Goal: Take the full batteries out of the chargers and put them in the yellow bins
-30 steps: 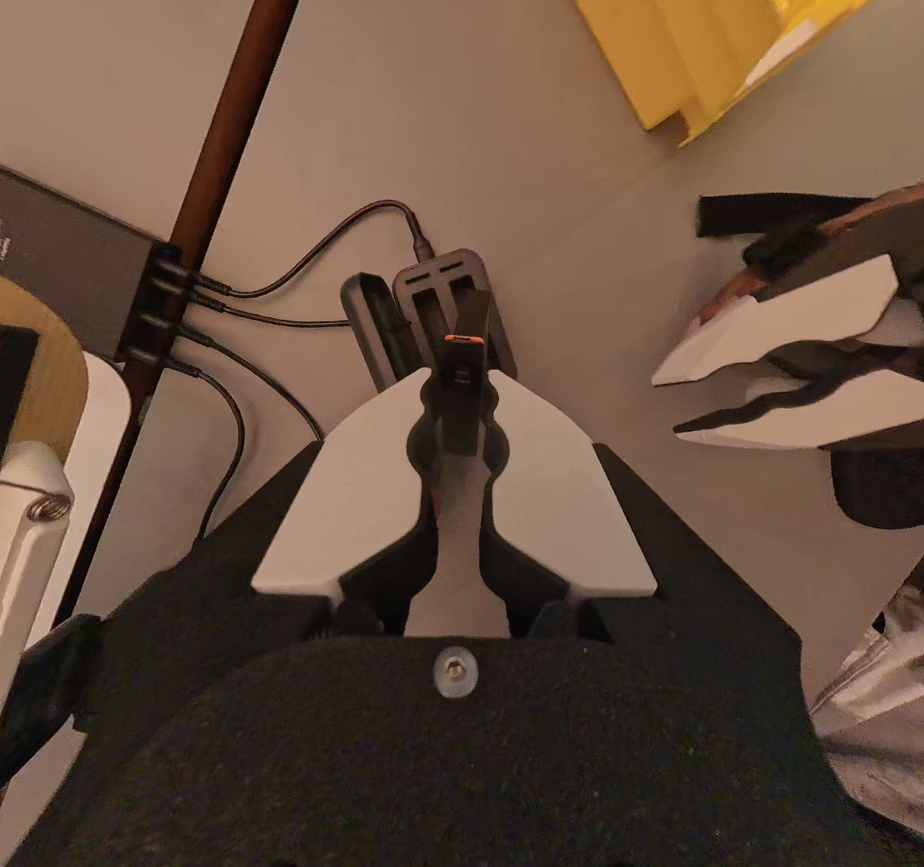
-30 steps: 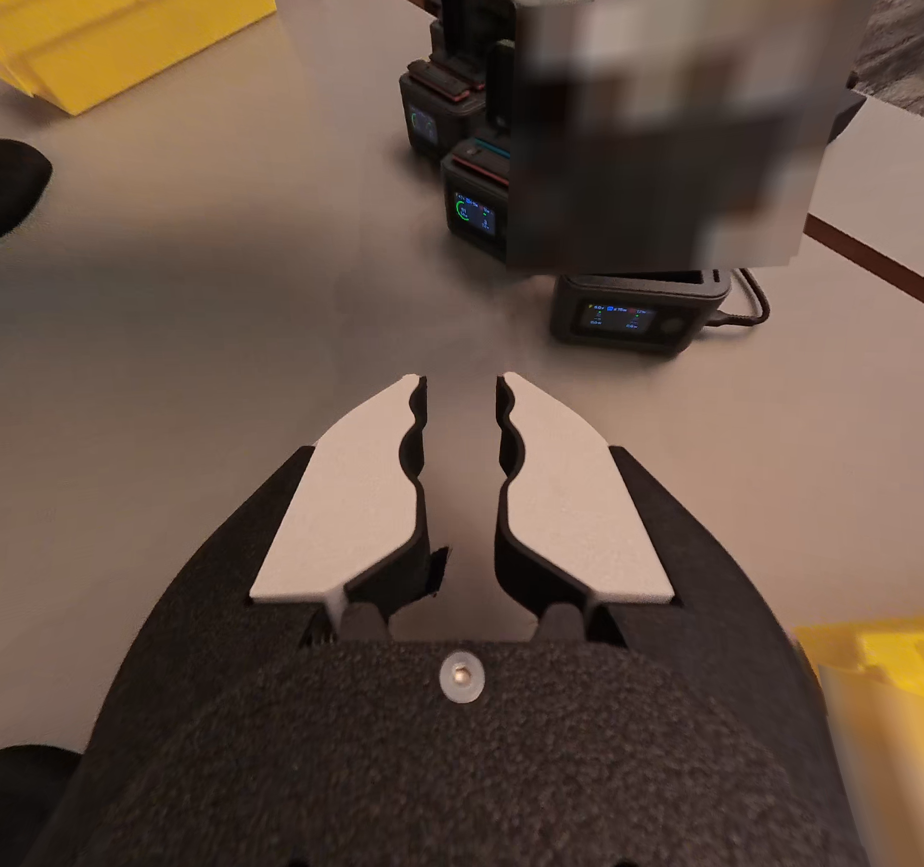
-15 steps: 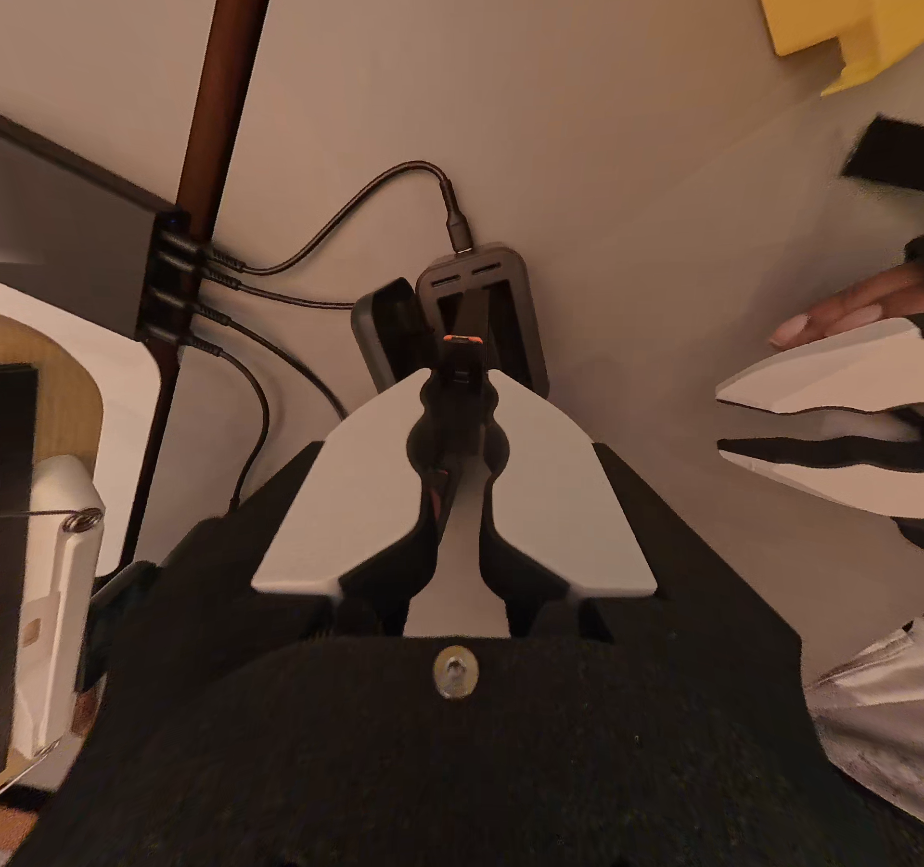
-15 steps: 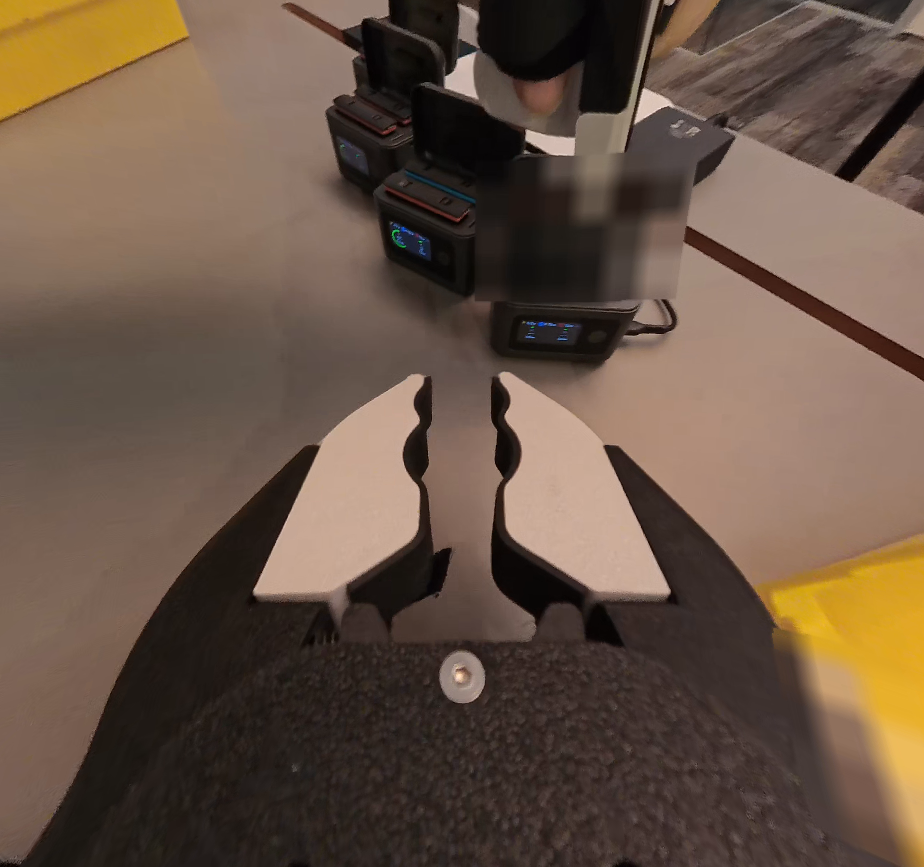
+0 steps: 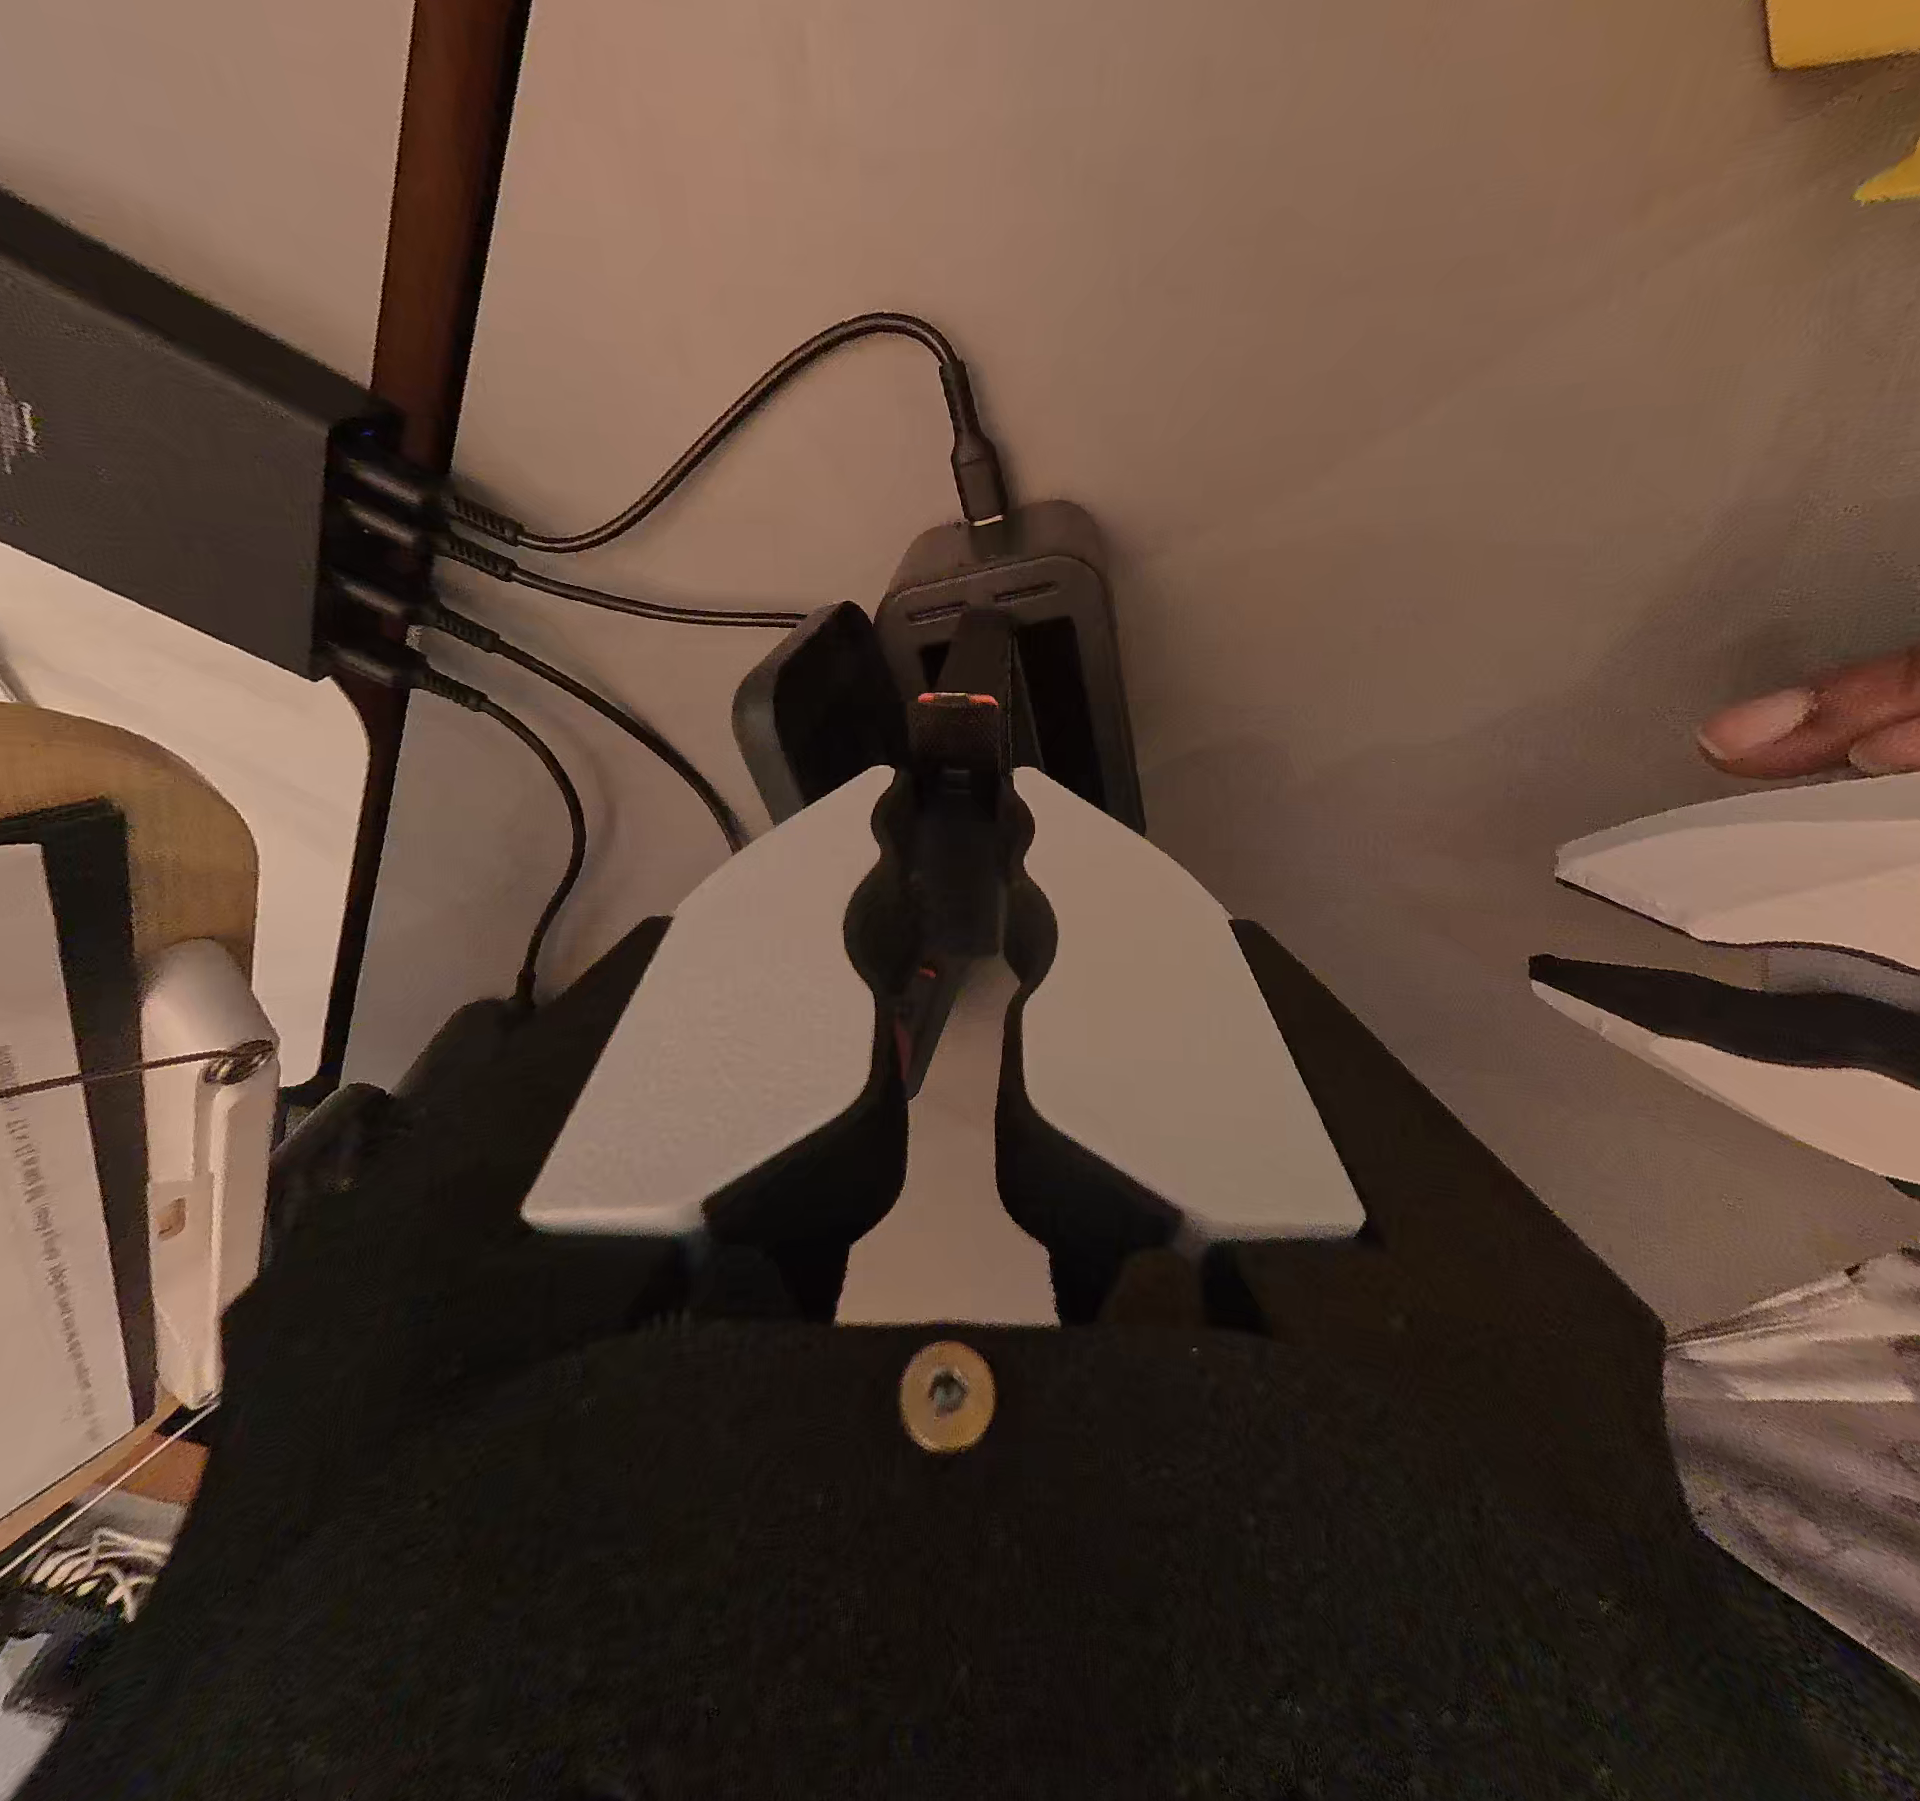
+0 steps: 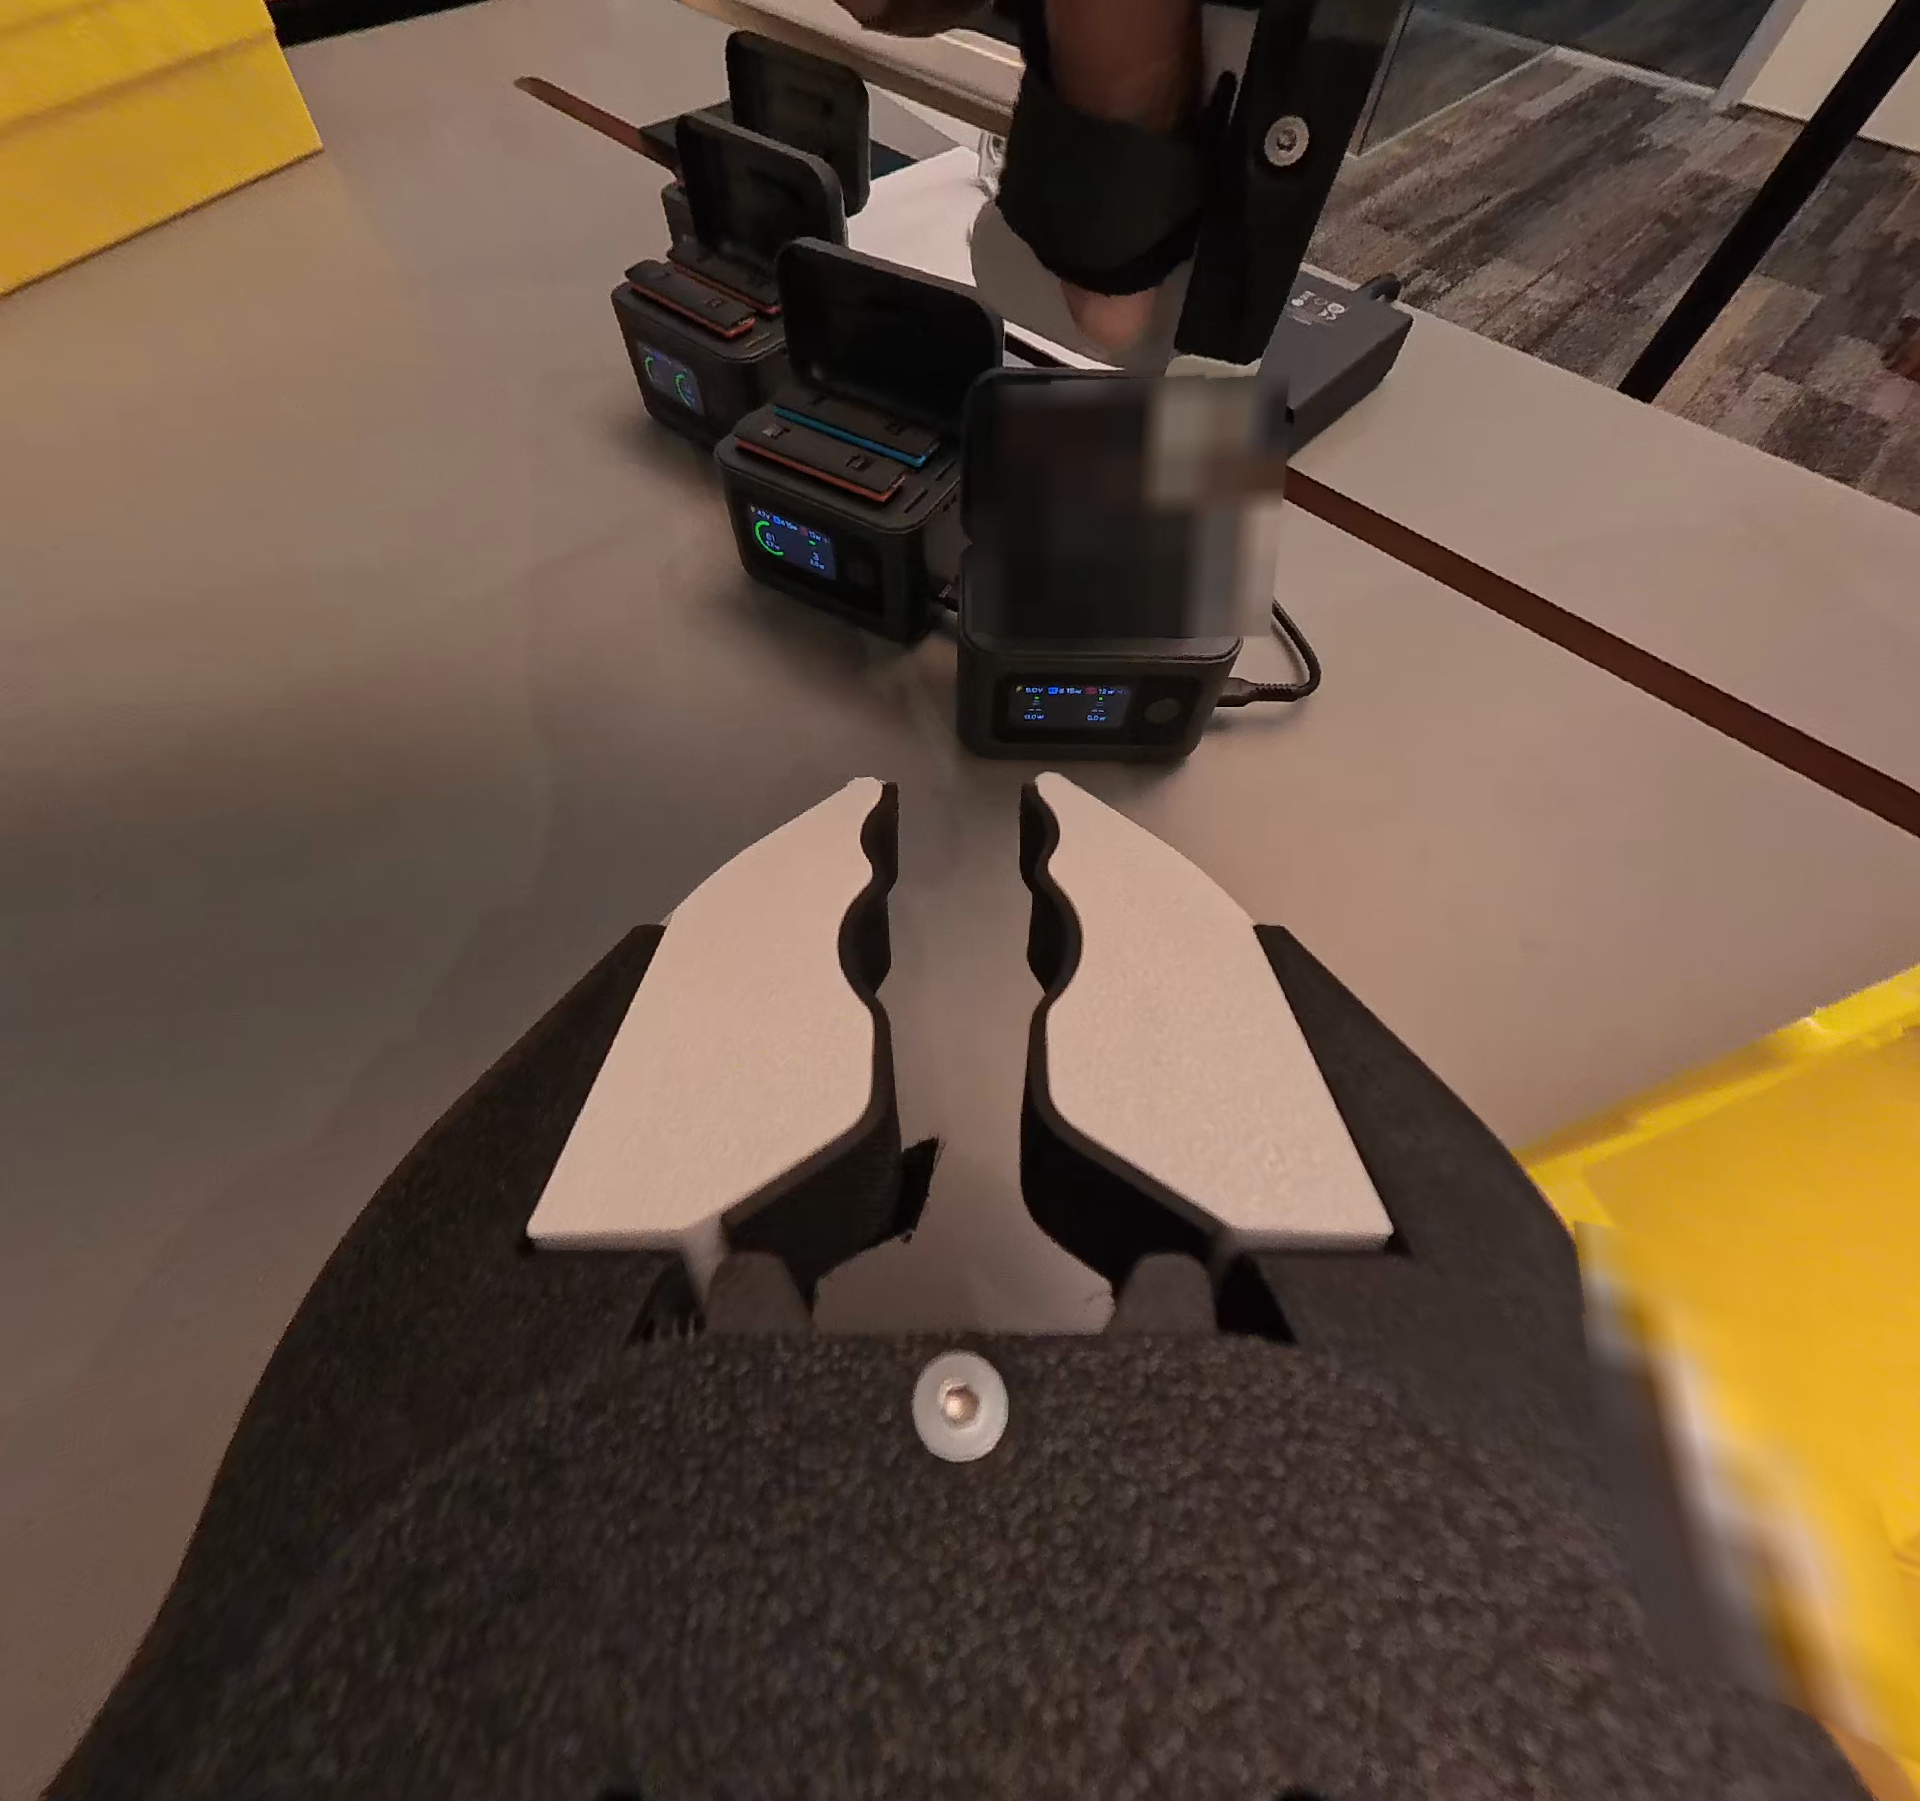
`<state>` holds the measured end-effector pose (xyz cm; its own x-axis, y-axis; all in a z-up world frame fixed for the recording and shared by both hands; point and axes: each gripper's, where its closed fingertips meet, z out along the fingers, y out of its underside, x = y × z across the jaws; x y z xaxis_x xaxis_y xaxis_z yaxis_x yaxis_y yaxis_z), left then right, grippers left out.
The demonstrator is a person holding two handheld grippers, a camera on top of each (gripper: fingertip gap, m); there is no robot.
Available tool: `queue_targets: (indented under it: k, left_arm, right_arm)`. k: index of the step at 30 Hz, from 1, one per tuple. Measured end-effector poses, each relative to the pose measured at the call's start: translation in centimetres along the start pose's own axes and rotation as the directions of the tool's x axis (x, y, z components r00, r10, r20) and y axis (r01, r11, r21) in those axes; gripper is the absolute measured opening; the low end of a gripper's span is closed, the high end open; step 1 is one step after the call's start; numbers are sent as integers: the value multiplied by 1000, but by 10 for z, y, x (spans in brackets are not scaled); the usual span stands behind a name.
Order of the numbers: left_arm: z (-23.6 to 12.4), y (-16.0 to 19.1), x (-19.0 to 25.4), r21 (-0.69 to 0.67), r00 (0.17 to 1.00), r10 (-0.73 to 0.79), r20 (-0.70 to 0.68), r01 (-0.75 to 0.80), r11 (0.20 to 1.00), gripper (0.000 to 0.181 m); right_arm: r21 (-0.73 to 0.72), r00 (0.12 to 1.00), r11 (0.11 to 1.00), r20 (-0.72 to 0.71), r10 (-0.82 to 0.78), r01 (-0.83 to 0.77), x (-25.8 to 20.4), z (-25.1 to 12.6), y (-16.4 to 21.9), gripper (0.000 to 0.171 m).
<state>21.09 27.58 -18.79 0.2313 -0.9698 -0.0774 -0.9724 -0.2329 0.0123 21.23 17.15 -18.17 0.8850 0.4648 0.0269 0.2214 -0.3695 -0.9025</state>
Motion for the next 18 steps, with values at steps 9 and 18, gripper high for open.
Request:
queue_targets:
  k: [9, 18]
  left_arm:
    - [-30, 11, 20, 251, 989, 97, -110, -67, 966, 15]
    - [-25, 87, 92, 507, 918, 377, -125, -268, 819, 15]
  right_arm:
    - [47, 999, 998, -18, -27, 28, 0, -3, -8, 24]
    - [102, 982, 983, 100, -160, 150, -48, 9, -18, 40]
